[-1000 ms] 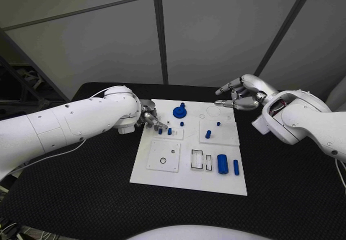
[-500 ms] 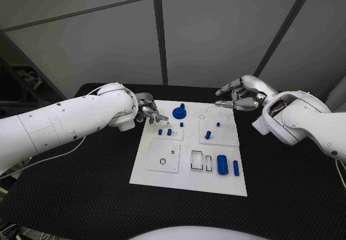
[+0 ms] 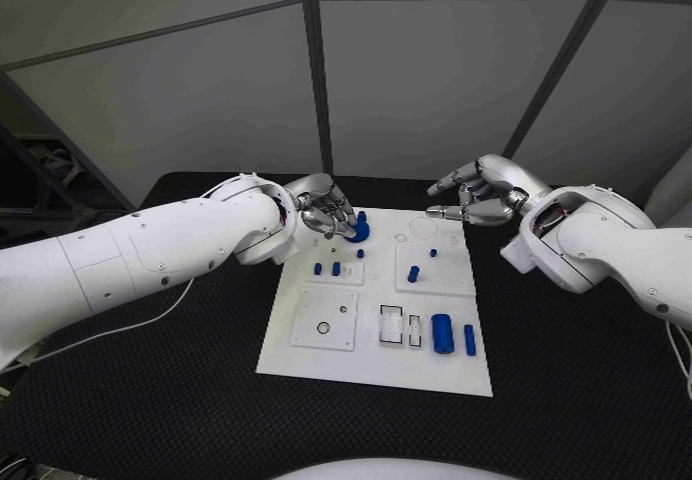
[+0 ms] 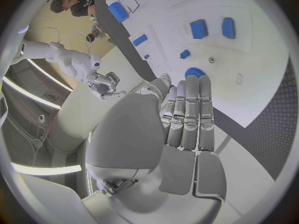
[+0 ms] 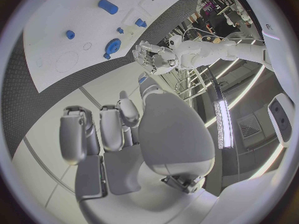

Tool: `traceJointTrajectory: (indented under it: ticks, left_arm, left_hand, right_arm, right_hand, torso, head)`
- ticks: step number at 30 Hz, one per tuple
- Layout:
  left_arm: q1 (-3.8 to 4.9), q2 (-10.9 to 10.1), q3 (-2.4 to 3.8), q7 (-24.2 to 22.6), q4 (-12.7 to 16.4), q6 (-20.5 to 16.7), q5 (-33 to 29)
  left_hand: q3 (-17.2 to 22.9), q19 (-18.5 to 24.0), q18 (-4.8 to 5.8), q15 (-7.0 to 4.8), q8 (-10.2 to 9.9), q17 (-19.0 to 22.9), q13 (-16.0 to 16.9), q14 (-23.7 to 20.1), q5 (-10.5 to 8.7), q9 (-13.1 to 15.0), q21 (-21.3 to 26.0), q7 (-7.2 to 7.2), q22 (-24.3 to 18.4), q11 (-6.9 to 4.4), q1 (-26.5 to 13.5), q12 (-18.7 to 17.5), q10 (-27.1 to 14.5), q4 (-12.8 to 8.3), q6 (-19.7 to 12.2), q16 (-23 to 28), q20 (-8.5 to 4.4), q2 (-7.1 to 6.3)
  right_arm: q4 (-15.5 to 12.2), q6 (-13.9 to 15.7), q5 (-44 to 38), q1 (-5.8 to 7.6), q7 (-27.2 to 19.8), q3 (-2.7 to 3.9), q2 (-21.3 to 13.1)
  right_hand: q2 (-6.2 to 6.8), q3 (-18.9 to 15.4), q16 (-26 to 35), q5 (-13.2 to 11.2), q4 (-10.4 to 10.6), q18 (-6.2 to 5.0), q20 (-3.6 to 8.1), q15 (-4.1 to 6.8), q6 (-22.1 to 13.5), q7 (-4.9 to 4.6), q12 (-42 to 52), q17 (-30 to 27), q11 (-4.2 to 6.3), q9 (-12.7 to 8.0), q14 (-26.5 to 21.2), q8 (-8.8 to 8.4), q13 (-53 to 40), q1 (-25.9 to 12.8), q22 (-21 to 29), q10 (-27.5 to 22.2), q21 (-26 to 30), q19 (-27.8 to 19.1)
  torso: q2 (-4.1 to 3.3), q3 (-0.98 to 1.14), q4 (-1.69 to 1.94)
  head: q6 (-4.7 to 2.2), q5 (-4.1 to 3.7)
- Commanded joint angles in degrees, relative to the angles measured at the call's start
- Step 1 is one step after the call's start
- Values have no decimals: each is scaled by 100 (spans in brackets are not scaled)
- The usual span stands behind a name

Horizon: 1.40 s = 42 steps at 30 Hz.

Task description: Assemble the parts on the task board

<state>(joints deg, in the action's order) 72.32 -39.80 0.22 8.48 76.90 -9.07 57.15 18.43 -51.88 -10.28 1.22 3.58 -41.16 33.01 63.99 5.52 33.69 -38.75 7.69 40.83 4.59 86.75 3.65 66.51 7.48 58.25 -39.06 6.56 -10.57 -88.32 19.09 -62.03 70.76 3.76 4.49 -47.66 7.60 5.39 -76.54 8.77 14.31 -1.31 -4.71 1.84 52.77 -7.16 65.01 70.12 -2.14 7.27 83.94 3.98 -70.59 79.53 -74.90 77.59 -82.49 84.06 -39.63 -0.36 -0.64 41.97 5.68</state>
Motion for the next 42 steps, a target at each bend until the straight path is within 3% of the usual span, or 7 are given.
traceJointTrajectory:
  ticks: [1,6,8,15,22,42]
  left_arm:
    - [-5,111,-73,-977,-101,-479,542]
    - [-31,304,-208,-1078,-281,-532,1265]
    - [-38,366,-237,-1041,-339,-472,1523]
    - [-47,555,-362,-814,-493,-177,2268]
    - [-49,685,-401,-608,-660,62,2555]
    - [-72,871,-412,-355,-883,595,2748]
  left_hand:
    - [56,-15,51,21,-16,57,-373,41,4,-245,7,45,10,59,29,-25,-183,-48,-33,11,36,-76]
    - [63,-363,-7,-27,2,24,-1235,477,-7,-857,-223,48,171,64,-85,3,-102,-204,48,-386,59,-153]
    - [38,-445,-5,-40,-4,-18,-1404,598,-32,-990,-292,51,222,64,-142,2,-97,-222,47,-554,59,-172]
    - [-130,-770,-13,-72,5,-1198,-1849,1316,-72,-1372,-590,27,433,35,-303,37,-103,-239,75,-2044,21,-183]
    - [-152,-903,-6,-91,7,-1555,-2050,1506,-64,-1545,-771,16,599,22,-295,42,-99,-273,108,-2506,-1,-138]
    - [-73,-1211,87,-104,27,-1892,-2267,1672,20,-1723,-1298,-1,1131,2,-273,100,35,-315,240,-2945,-15,-23]
  right_arm:
    - [-3,39,-3,12,-35,3,11]
    - [-6,37,-3,12,-38,3,18]
    - [-8,36,-3,12,-38,3,19]
    - [-6,34,-3,12,-38,3,30]
    - [-4,35,-3,12,-37,3,32]
    - [-11,31,-3,12,-35,3,30]
  right_hand:
    - [4,6,37,36,35,-104,50,33,33,10,-11,-3,-3,-10,167,-17,8,-17,-646,1,21,47]
    - [3,7,35,38,34,-104,50,33,34,11,-8,1,-2,-10,168,-17,6,-13,-648,2,20,48]
    - [3,7,35,38,34,-104,50,33,34,11,-8,1,-2,-10,168,-17,6,-13,-648,2,20,48]
    - [0,12,30,45,32,-102,50,34,35,11,-7,9,-1,-10,170,-16,5,-4,-656,2,13,53]
    - [-3,17,31,55,30,-102,51,34,36,12,-4,11,-1,-11,171,-17,4,7,-656,3,15,53]
    - [-3,17,31,55,30,-102,51,34,36,12,-4,11,-1,-11,171,-17,4,7,-656,3,15,53]
  torso:
    - [-3,3,-4]
    - [-4,-1,-1]
    - [-5,-3,-3]
    - [-2,-1,-2]
    - [1,0,0]
    - [-1,0,8]
  head:
    - [-16,-11]
    - [-34,-42]
    - [-38,-46]
    - [-47,-63]
    - [-48,-65]
    - [-22,-96]
